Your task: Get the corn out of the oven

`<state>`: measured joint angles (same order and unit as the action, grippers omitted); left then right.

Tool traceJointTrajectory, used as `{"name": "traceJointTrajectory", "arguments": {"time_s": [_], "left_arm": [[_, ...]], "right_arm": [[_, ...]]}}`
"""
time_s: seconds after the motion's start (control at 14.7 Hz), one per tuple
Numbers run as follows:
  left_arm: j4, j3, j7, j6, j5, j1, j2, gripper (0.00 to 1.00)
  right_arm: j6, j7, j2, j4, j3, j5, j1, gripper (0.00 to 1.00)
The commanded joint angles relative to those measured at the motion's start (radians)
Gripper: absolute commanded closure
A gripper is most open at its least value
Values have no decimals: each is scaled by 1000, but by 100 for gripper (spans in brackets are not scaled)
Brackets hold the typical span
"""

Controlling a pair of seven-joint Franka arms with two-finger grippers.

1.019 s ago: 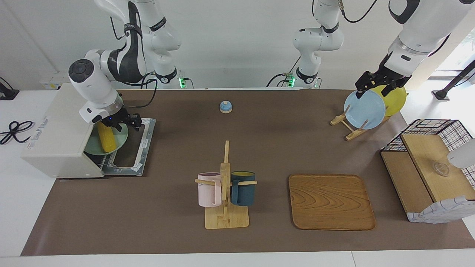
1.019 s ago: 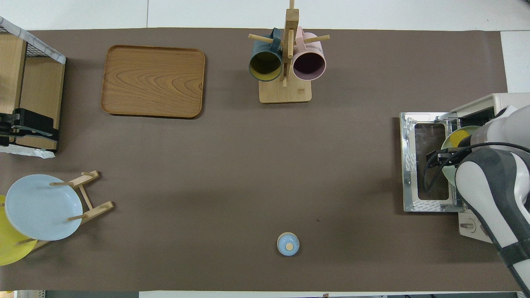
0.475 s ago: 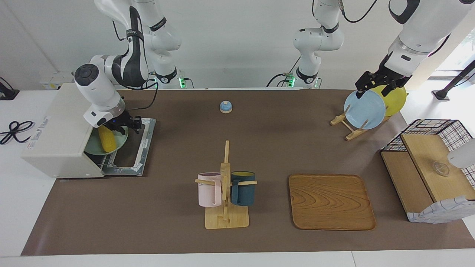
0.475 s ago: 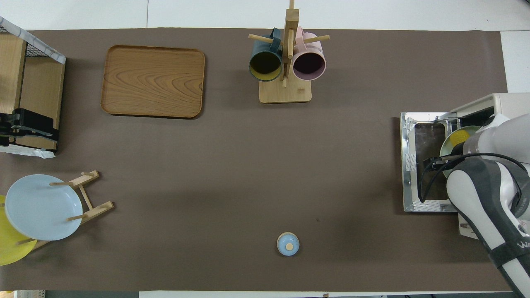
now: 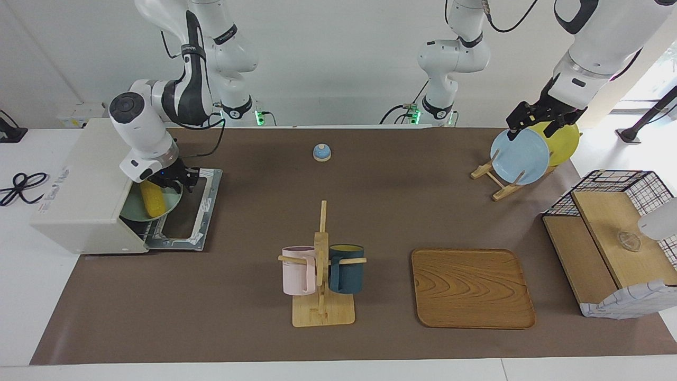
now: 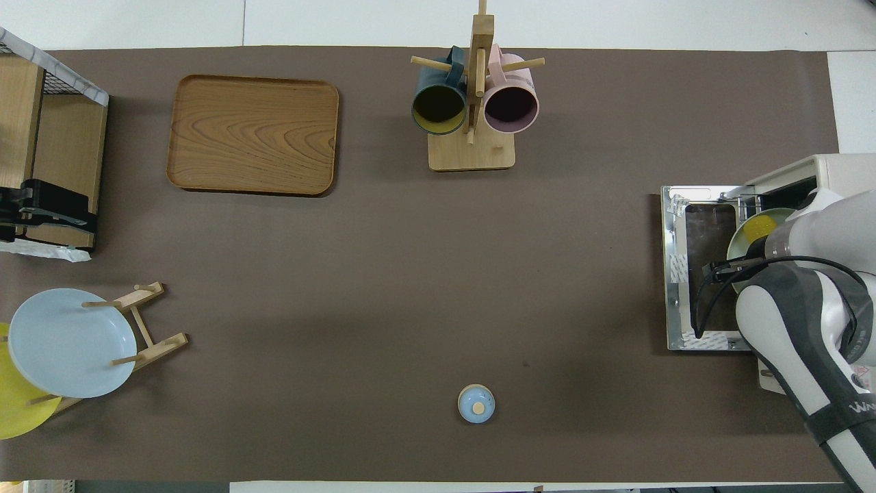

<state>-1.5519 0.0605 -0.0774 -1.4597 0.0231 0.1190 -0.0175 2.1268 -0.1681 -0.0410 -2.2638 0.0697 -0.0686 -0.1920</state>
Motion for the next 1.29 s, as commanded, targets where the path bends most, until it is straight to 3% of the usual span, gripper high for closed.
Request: {"name": "traceJointTrajectory", "arguments": {"time_s": [0.0,0.2,0.54,0.88,1.22], "left_arm": [[-30,-7,4,2,-6,-10,-29,0],[-30,-7,4,2,-6,-10,-29,0],[-30,-7,4,2,-6,-10,-29,0],[-30,-7,4,2,-6,-10,-29,0],[-30,-7,4,5,-6,-10,-29,0]], "right_arm": [[4,-30,-28,-27,10,-16,-27,100],[-74,-34,-13,48,16,-29,5,100],[-289,37,49,263,18,-82,167,100],[-307,237,55,291,18,-112,357,100],[-343,471,114,372,22,-96,544,100]]}}
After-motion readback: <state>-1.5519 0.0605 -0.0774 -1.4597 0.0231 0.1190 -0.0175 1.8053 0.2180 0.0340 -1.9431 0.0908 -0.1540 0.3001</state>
